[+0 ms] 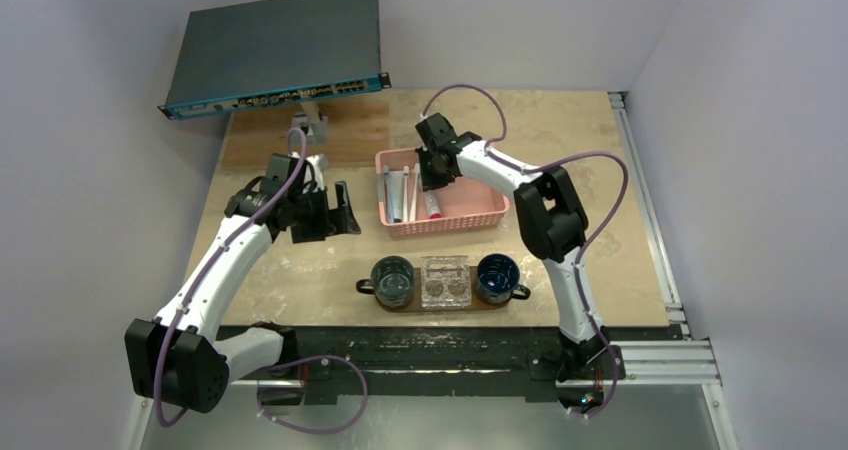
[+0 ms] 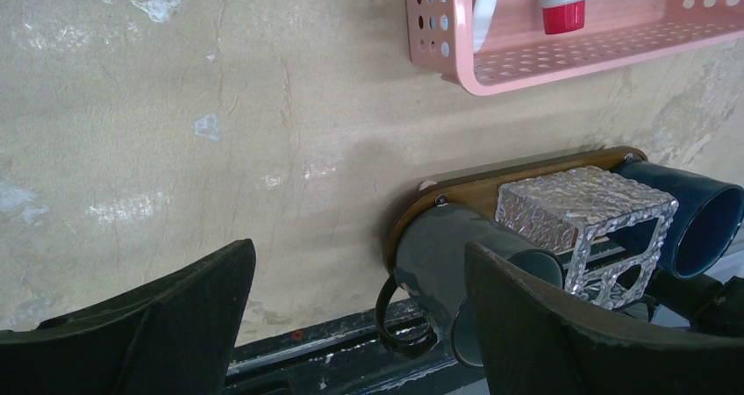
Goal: Prepare toiletry sets of a toothbrush and toothpaste on the tray
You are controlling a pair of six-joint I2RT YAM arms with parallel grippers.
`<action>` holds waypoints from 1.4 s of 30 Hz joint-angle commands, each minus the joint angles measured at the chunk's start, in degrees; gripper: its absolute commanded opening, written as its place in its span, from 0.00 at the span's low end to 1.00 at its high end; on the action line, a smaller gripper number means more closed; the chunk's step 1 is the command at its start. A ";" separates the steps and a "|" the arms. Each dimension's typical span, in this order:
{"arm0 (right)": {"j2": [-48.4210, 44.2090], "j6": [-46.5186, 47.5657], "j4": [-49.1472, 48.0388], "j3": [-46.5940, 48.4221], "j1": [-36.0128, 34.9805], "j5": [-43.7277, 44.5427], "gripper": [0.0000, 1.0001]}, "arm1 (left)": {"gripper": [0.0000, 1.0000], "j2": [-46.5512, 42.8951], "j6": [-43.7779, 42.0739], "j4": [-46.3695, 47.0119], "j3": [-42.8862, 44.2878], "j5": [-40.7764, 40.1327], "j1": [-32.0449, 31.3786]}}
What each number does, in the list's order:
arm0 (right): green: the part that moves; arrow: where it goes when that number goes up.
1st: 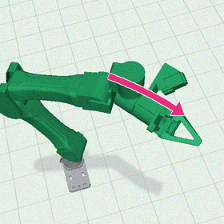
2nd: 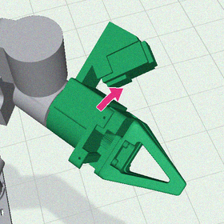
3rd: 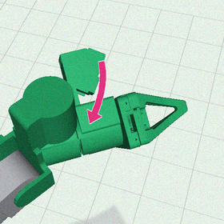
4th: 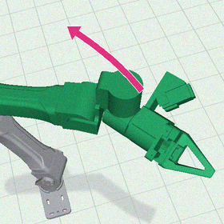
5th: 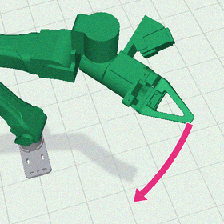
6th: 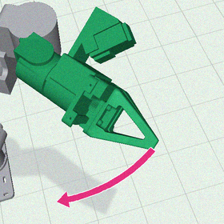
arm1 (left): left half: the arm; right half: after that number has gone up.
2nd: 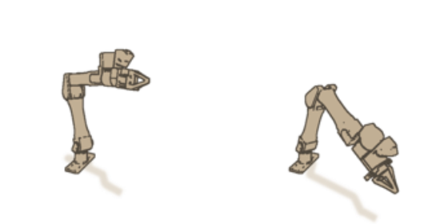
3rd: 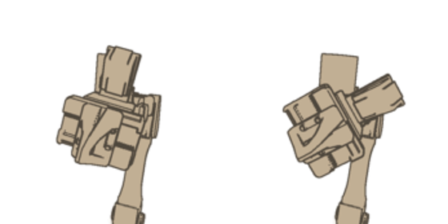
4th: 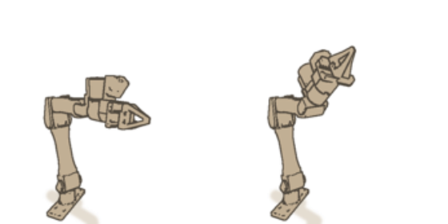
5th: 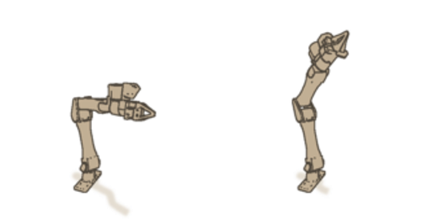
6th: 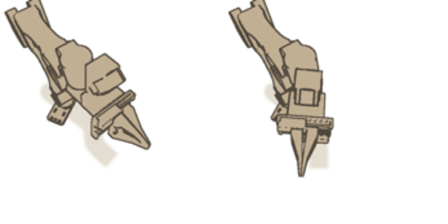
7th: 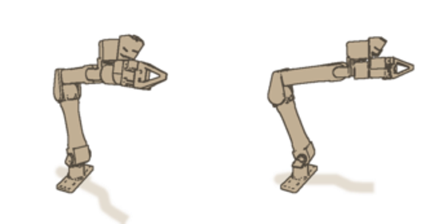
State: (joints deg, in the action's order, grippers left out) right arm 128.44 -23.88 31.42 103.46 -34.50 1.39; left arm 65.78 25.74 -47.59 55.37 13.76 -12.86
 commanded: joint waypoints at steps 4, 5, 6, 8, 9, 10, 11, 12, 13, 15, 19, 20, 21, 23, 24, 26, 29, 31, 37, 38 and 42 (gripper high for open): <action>-9.80 3.39 0.29 -2.88 0.10 9.61 0.00 | 0.88 -0.01 -1.61 2.89 0.44 4.41 0.21; -10.44 3.78 0.31 -3.22 0.05 10.31 0.00 | 0.88 -0.10 -1.68 3.10 0.37 4.96 0.21; -11.01 4.10 0.26 -3.56 0.10 11.08 0.00 | 0.89 -0.18 -1.66 3.46 0.31 5.49 0.21; -12.02 5.04 0.35 -3.86 0.11 12.49 0.00 | 0.89 -0.26 -1.57 3.87 0.18 6.54 0.21; -12.39 5.47 0.50 -3.88 0.11 13.30 0.00 | 0.89 -0.29 -1.50 4.03 0.17 7.39 0.21; -12.81 5.90 0.63 -3.82 0.06 14.20 0.00 | 0.89 -0.30 -1.36 4.27 0.26 7.95 0.21; -13.25 6.33 0.65 -3.87 0.05 15.00 0.00 | 0.89 -0.30 -1.12 4.38 0.30 8.36 0.20; -13.56 6.69 0.64 -3.79 0.05 15.72 0.00 | 0.89 -0.26 -0.86 4.48 0.49 8.86 0.21; -13.90 7.21 0.84 -3.53 0.05 16.99 0.00 | 0.89 -0.22 -0.48 4.52 0.75 9.44 0.21; -14.56 7.96 1.60 -2.92 0.05 18.80 0.00 | 0.89 -0.05 0.12 4.54 1.46 10.74 0.21; -17.17 8.84 0.88 -3.60 -0.01 16.88 0.00 | 0.89 0.01 1.33 4.87 3.00 13.20 0.21; -18.39 9.32 0.30 -4.26 -0.08 15.83 0.00 | 0.89 -0.06 1.62 4.88 3.44 14.03 0.21; -19.41 9.91 -0.47 -5.04 -0.07 14.51 0.00 | 0.89 -0.11 1.86 4.83 3.89 14.91 0.21; -21.41 11.27 -2.26 -6.84 -0.31 12.56 0.00 | 0.89 -0.16 2.39 4.85 4.72 16.36 0.21; -22.39 11.81 -2.85 -7.70 -0.52 11.89 0.00 | 0.89 -0.16 2.59 4.83 5.12 17.00 0.21; -24.46 12.90 -3.96 -9.45 -0.92 10.66 0.00 | 0.89 -0.21 2.93 4.72 5.87 18.37 0.21; -27.98 14.52 -5.40 -12.20 -1.76 9.29 0.00 | 0.89 -0.40 3.64 4.68 6.60 20.22 0.21; -30.44 15.88 -6.29 -14.13 -2.57 8.14 0.00 | 0.89 -0.59 4.08 4.69 6.93 21.30 0.21; -37.90 19.04 -8.20 -19.49 -5.44 2.05 0.00 | 0.89 -1.27 5.35 5.27 7.75 26.70 0.21; -39.23 19.64 -8.58 -20.53 -5.72 0.50 0.00 | 0.89 -1.27 5.39 5.27 8.06 27.58 0.21; -44.37 23.28 -9.53 -23.82 -8.53 -2.66 0.00 | 0.89 -1.27 5.14 4.13 9.56 30.23 0.21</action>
State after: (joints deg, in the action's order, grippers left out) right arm 89.76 -5.56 25.93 81.54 -40.99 4.03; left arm 65.71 30.41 -44.21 61.41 38.74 -12.86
